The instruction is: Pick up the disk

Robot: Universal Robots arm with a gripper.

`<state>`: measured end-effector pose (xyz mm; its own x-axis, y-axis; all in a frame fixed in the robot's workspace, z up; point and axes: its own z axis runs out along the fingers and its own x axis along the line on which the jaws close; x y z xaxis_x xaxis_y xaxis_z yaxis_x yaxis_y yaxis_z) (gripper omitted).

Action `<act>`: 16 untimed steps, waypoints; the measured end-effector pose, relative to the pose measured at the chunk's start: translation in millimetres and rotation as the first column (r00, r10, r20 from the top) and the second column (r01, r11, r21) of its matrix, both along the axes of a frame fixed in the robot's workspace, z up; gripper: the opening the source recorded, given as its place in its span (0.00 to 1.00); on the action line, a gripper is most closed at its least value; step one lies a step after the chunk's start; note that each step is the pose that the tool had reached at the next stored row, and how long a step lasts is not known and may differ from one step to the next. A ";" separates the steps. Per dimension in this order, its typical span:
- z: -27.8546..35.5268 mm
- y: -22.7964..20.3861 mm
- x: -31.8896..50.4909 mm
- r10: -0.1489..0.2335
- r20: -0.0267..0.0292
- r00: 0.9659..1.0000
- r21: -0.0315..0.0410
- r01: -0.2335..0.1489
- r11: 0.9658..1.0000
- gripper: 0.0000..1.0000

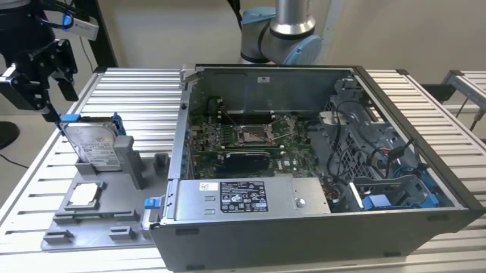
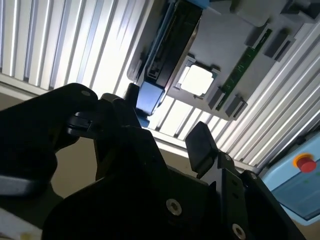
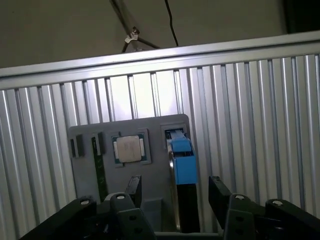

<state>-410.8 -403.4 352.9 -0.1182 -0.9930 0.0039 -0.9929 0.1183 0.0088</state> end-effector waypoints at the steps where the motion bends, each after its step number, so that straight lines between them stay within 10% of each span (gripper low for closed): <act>1: -1.2 0.0 0.0 0.004 0.001 1.000 0.001 -0.004 1.000 1.00; 16: -25.0 5.6 0.9 0.052 0.003 0.999 0.006 -0.052 0.999 1.00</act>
